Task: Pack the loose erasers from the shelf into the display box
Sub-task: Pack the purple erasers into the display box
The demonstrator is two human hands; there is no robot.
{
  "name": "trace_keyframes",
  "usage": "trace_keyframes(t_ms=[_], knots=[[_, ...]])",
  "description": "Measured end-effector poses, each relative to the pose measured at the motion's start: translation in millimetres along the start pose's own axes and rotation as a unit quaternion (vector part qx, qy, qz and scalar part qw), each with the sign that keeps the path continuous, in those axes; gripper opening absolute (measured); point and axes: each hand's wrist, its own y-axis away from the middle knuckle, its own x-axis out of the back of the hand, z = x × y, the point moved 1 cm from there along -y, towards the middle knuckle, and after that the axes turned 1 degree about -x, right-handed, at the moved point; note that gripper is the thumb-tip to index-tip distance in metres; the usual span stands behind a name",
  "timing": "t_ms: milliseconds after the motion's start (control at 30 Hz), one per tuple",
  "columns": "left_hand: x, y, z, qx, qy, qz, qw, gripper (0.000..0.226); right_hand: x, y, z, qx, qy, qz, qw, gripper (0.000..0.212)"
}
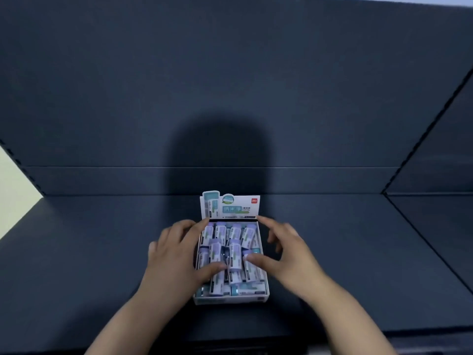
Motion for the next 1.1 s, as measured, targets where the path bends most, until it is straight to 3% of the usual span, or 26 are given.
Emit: trace_keyframes(t_ms=[167, 300, 600, 800, 900, 1100], knots=[[-3, -2, 2, -0.043, 0.014, -0.005, 0.999, 0.066, -5, 12, 11, -0.021, -0.001, 0.048, 0.999, 0.055], [-8, -7, 13, -0.081, -0.008, 0.037, 0.996, 0.053, -4, 15, 15, -0.032, 0.001, 0.052, 0.998, 0.048], [-22, -23, 80, -0.159, -0.081, 0.068, 0.982, 0.045, 34, 22, 34, -0.021, 0.018, 0.044, 0.999, 0.047], [-56, -30, 160, -0.171, -0.111, 0.05, 0.978, 0.043, 103, 38, 74, -0.014, 0.049, 0.017, 0.999, 0.047], [-81, -35, 212, -0.176, -0.123, 0.037, 0.976, 0.035, 152, 48, 103, -0.016, 0.102, -0.002, 0.995, 0.047], [-125, -37, 327, -0.169, -0.115, 0.024, 0.979, 0.042, 254, 66, 163, -0.007, 0.2, -0.025, 0.979, 0.05]])
